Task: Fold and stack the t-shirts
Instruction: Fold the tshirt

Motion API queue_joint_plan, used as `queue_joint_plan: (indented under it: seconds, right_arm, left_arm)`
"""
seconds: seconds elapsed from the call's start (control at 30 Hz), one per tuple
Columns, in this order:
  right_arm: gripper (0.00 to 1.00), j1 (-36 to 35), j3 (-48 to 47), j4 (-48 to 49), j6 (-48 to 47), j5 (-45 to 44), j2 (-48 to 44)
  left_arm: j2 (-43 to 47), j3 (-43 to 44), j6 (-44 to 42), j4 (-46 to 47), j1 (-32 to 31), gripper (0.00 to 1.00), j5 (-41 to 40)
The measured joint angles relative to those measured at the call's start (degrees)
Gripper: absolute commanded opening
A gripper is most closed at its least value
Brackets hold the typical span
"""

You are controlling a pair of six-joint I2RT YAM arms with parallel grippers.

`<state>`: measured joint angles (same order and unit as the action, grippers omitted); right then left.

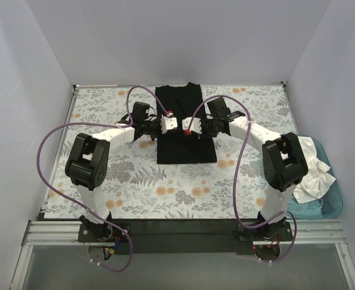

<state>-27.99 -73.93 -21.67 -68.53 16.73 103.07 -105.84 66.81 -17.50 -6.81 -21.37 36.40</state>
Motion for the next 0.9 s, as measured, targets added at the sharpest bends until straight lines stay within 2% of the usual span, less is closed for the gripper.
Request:
queue_joint_plan:
  seconds: [0.27,0.9]
  right_arm:
    - [0.01,2.2,-8.9,0.9,-1.4,0.4,8.3]
    - [0.01,3.2,-17.0,1.4,-1.9,0.1,16.5]
  left_arm:
    - [-6.1,5.2,-0.8,2.6,1.9,0.00,0.1]
    - [-11.0,8.6,-1.8,5.5,3.2,0.00,-0.4]
